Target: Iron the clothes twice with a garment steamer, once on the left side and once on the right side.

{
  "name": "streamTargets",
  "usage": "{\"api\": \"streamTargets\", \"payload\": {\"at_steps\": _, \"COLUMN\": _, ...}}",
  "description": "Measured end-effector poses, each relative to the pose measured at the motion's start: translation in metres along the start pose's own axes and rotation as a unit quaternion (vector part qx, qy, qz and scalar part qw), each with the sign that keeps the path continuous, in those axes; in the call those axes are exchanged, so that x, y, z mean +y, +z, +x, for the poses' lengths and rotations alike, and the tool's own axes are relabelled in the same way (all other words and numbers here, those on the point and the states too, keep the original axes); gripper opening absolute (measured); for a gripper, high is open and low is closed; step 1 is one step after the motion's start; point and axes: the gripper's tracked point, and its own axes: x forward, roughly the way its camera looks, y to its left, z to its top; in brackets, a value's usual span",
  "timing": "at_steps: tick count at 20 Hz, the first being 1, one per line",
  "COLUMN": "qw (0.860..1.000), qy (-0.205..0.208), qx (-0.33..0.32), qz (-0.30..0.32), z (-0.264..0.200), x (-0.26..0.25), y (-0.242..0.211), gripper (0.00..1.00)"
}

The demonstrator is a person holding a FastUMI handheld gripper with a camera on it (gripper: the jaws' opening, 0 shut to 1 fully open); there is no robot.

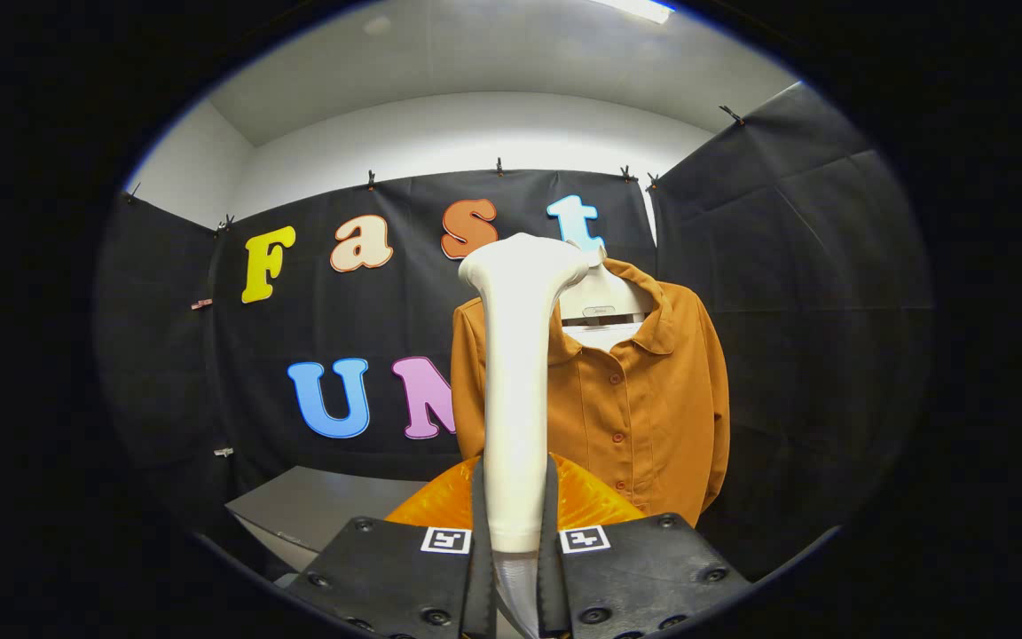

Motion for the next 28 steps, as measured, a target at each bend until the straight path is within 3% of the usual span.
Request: {"api": "streamTargets", "payload": {"at_steps": 28, "qw": 1.000, "qy": -0.005, "qx": 0.004, "qz": 0.004, "z": 0.001, "x": -0.011, "y": -0.003, "gripper": 0.21}}
